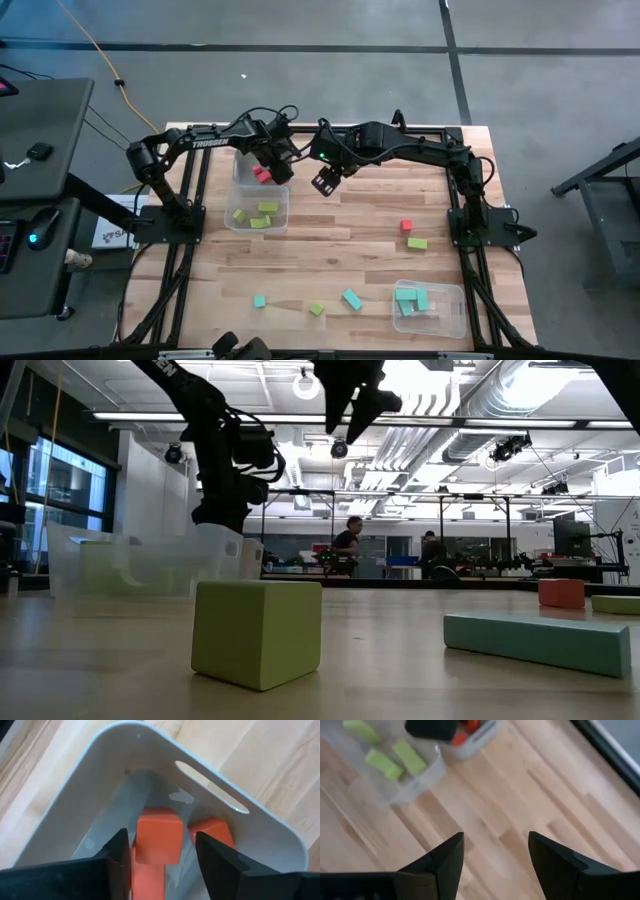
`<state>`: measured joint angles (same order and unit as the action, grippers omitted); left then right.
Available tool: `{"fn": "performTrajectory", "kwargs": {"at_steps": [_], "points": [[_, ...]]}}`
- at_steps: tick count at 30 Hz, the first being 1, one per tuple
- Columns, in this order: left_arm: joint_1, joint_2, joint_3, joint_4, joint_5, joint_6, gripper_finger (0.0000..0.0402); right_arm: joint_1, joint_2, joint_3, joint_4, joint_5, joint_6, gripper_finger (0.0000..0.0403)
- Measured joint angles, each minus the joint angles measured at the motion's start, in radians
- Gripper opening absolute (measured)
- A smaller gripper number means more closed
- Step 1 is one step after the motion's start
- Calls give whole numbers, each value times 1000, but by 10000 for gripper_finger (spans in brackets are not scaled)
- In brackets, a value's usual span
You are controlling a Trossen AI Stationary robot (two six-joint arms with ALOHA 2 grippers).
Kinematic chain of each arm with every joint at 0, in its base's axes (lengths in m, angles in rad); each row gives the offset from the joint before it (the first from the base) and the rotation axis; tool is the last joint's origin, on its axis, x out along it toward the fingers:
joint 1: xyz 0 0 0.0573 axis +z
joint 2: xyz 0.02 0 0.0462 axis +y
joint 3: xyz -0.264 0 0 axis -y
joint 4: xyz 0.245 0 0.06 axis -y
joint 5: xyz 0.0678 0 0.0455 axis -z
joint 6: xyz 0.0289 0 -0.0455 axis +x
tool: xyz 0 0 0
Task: Sort & place blocks by color
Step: Put the blue block into the bottom transparent bin
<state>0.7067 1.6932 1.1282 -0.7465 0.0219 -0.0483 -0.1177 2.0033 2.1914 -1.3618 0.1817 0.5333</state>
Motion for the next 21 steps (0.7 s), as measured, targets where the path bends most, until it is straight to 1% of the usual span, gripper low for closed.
{"fn": "performTrajectory", "kwargs": {"at_steps": [4,11,14,18,21], "points": [[0,0,4,-35,0,9,167,23,0,0,-76,-5,10,211],[0,-8,88,-115,-1,63,168,80,0,0,-208,42,76,211],[0,-26,135,-119,-3,84,166,111,0,-12,-208,70,85,211],[0,-46,208,-126,-3,86,166,143,3,-15,-210,70,41,211],[0,-61,266,-128,-4,87,166,160,6,-15,-209,87,37,211]]}}
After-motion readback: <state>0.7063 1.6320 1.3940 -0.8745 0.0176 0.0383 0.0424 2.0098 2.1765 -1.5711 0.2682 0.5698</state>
